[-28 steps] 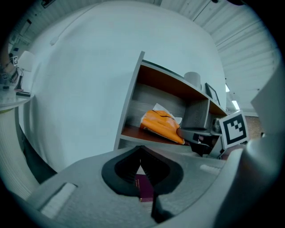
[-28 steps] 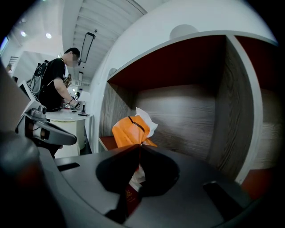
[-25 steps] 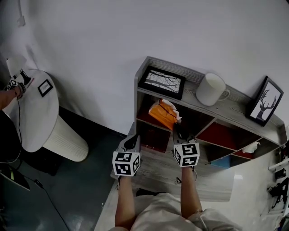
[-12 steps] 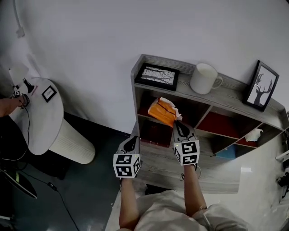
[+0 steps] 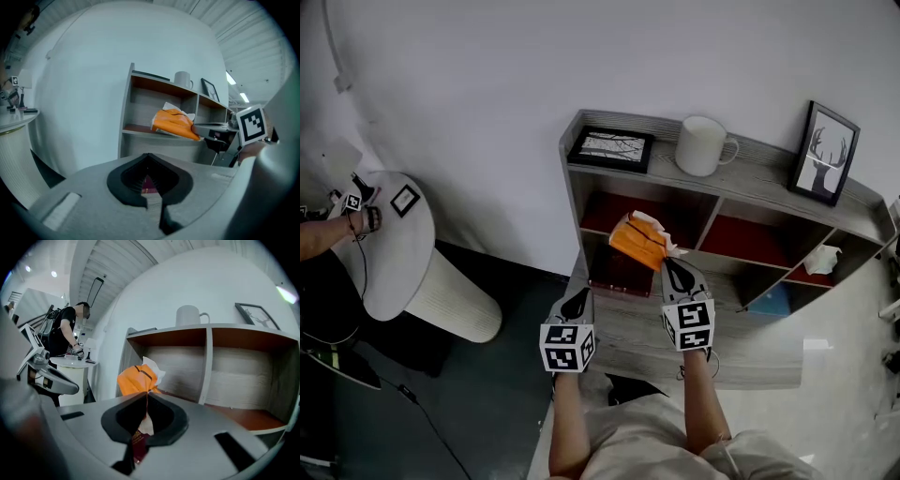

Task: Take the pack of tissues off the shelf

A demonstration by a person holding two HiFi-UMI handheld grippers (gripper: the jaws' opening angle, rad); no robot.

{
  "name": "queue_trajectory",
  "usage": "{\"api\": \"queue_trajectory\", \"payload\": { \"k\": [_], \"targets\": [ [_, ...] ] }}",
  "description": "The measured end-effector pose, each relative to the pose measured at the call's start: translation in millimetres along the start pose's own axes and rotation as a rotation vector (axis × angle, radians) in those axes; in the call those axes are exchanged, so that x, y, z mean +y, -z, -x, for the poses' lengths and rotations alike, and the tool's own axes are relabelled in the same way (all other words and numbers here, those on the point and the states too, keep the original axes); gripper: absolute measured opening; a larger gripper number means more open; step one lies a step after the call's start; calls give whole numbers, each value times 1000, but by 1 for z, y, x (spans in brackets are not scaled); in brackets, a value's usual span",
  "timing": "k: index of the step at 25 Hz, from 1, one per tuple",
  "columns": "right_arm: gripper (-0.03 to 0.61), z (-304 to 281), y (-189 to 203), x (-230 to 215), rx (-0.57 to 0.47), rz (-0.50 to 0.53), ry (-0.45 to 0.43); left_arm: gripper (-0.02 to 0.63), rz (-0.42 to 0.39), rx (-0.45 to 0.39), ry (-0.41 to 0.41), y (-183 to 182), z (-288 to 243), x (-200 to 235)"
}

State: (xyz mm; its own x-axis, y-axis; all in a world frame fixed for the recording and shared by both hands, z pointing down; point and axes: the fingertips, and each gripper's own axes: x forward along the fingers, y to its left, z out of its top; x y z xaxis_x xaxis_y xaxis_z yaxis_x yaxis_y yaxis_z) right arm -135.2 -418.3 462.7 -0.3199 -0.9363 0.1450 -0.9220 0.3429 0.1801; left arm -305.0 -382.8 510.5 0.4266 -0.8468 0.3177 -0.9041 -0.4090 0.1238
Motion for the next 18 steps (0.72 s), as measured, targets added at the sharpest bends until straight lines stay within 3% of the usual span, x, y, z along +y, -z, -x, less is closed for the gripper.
{"api": "queue_trajectory", "payload": {
  "k": [9,18],
  "targets": [
    [20,30,11,-7,22,4,29,8,22,5,12,9,12,-12],
    [20,43,19,-2,17,-12,-13,8,71,14,13,18,10,-20]
  ]
}}
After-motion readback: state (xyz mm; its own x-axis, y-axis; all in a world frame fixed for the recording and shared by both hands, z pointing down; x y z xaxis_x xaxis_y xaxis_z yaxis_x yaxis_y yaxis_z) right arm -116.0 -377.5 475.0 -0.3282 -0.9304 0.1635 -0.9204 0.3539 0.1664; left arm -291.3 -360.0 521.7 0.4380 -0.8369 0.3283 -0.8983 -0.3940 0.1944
